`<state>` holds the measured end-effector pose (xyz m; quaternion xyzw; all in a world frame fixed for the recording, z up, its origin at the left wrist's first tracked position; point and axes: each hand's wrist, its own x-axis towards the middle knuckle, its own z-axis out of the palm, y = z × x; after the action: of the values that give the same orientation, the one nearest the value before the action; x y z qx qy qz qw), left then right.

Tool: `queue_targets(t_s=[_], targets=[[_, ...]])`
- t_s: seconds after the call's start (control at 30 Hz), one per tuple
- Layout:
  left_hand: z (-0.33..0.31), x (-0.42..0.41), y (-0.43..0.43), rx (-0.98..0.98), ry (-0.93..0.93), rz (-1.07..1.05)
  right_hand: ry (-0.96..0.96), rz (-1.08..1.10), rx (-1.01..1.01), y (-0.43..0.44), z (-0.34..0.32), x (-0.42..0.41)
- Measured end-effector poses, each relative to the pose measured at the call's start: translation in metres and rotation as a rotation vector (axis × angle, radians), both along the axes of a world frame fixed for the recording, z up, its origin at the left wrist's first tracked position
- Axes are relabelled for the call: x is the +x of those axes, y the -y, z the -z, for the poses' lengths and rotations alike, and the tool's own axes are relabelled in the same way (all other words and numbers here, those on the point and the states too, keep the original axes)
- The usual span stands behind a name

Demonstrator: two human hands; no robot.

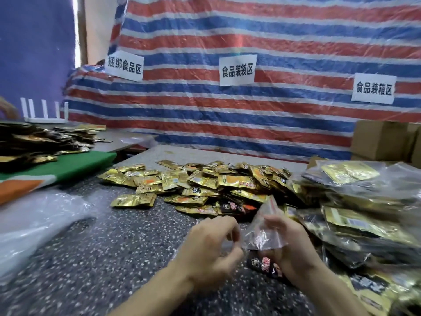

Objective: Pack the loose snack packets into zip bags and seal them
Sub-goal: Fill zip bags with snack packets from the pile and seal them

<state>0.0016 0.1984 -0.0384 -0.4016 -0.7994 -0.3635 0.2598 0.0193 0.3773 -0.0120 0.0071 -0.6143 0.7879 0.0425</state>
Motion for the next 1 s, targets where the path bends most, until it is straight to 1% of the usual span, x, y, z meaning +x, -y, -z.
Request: queue_targets(t_s=[0.1, 0.23, 0.4, 0.47, 0.63, 0.7, 0.77, 0.8, 0.83, 0.9, 0.93, 0.97, 1.0], targets=[[-0.001, -0.001, 0.003, 0.034, 0.143, 0.051, -0.018, -0.023, -0.076, 0.001, -0.003, 0.004], [0.0, -0.001, 0.003, 0.094, 0.238, 0.118, -0.035, -0.054, 0.068, 0.003, -0.006, 0.009], [-0.005, 0.007, 0.001, 0.418, 0.426, 0.193, -0.085, -0.109, 0.226, 0.009, -0.005, 0.014], [-0.007, 0.009, -0.001, 0.493, 0.515, 0.247, -0.114, -0.143, 0.262, 0.013, -0.003, 0.015], [-0.013, 0.008, -0.001, 0.495, 0.713, 0.347, -0.139, -0.204, 0.29, 0.013, -0.003, 0.017], [-0.012, 0.006, -0.001, 0.516, 0.794, 0.338, -0.126, -0.23, 0.33, 0.009, -0.004, 0.017], [-0.01, 0.004, -0.001, 0.533, 0.864, 0.281, -0.112, -0.262, 0.364, 0.009, -0.007, 0.02], [-0.009, 0.002, -0.001, 0.554, 0.887, 0.237, -0.105, -0.237, 0.356, 0.009, -0.009, 0.02], [-0.007, 0.0, -0.001, 0.598, 0.91, 0.175, -0.093, -0.169, 0.327, 0.009, -0.009, 0.019], [-0.008, -0.006, 0.004, 0.716, 0.941, 0.041, -0.049, 0.067, 0.23, 0.005, -0.006, 0.011], [-0.009, -0.009, 0.007, 0.737, 0.922, -0.017, -0.046, 0.177, 0.201, 0.002, -0.005, 0.009], [-0.01, -0.011, 0.01, 0.721, 0.883, -0.053, -0.064, 0.244, 0.221, 0.001, -0.003, 0.007], [-0.01, -0.011, 0.011, 0.69, 0.844, -0.067, -0.091, 0.267, 0.278, 0.002, -0.001, 0.007]])
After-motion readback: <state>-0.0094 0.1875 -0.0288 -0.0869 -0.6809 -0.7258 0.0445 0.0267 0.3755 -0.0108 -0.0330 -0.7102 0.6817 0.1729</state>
